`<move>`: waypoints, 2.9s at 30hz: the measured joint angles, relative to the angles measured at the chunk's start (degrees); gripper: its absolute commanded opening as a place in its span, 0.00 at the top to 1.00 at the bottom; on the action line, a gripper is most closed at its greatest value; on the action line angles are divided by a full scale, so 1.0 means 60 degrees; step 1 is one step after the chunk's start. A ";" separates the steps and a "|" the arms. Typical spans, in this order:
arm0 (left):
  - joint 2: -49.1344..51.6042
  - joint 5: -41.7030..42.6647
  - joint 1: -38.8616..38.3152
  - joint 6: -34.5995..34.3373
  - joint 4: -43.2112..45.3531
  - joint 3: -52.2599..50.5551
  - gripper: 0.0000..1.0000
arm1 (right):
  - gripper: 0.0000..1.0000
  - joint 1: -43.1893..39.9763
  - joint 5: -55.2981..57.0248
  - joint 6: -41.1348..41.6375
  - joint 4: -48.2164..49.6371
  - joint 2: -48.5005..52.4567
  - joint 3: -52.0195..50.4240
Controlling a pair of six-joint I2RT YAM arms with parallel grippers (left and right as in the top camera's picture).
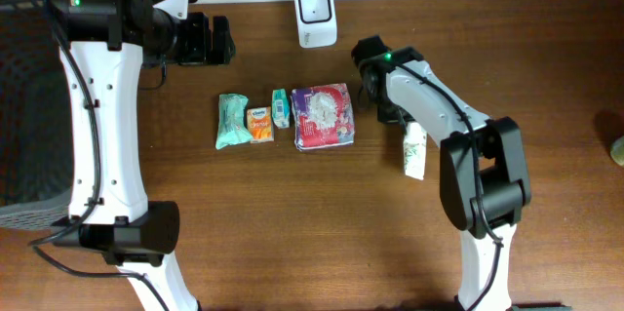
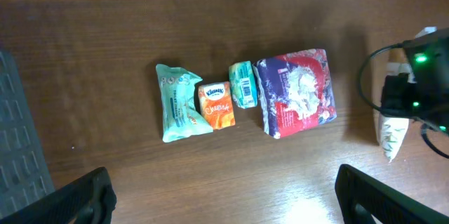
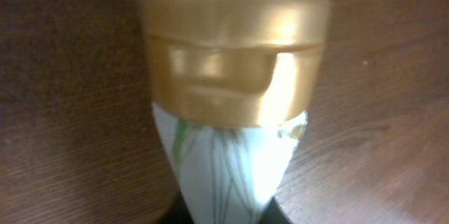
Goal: Scan the item barcode
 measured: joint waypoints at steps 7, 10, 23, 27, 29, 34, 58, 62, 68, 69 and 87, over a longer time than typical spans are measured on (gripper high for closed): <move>0.0000 0.0000 0.0000 0.0000 -0.0004 0.0000 0.01 | 0.32 0.0000 -0.1457 0.0109 -0.0189 0.0007 0.0029; 0.0000 0.0000 0.0000 0.0000 -0.0004 0.0000 0.01 | 0.31 -0.0058 -0.2710 -0.0248 -0.0809 0.0007 0.1027; 0.0000 0.0000 0.0000 0.0000 0.0000 0.0000 0.01 | 0.01 -0.2004 -0.6415 -0.3268 -0.2565 -0.0036 0.2583; 0.0000 0.0000 0.0000 0.0000 0.0004 0.0000 0.01 | 0.01 -0.1647 -0.6430 -0.3453 -0.1621 -0.0029 0.1344; 0.0000 -0.0004 -0.0004 0.0000 0.0004 0.0000 0.01 | 0.02 -0.1508 -0.6426 -0.3461 -0.1184 -0.0029 0.0729; 0.0000 0.0000 -0.0004 0.0000 -0.0004 0.0000 0.01 | 0.34 -0.1381 -0.6426 -0.3351 -0.0251 -0.0029 -0.0342; 0.0000 -0.0004 0.0000 0.0000 -0.0004 0.0000 0.01 | 0.46 -0.1381 -0.6495 -0.1770 0.1322 -0.0062 0.1096; 0.0000 0.0000 0.0000 0.0000 0.0004 0.0000 0.01 | 0.47 -0.1286 -0.6484 -0.1628 0.1829 -0.0058 -0.0466; 0.0000 0.0000 -0.0004 0.0000 0.0000 0.0000 0.01 | 0.96 -0.0750 -0.6364 -0.1570 0.2466 -0.0321 -0.0827; -0.0004 0.0000 0.0000 0.0000 0.0000 0.0000 0.01 | 0.96 -0.0696 -0.6357 -0.1581 0.2499 -0.0353 -0.0801; 0.0000 0.0000 0.0000 0.0000 0.0007 0.0000 0.01 | 0.96 -0.0091 -0.6375 -0.1592 0.6696 0.0488 0.2579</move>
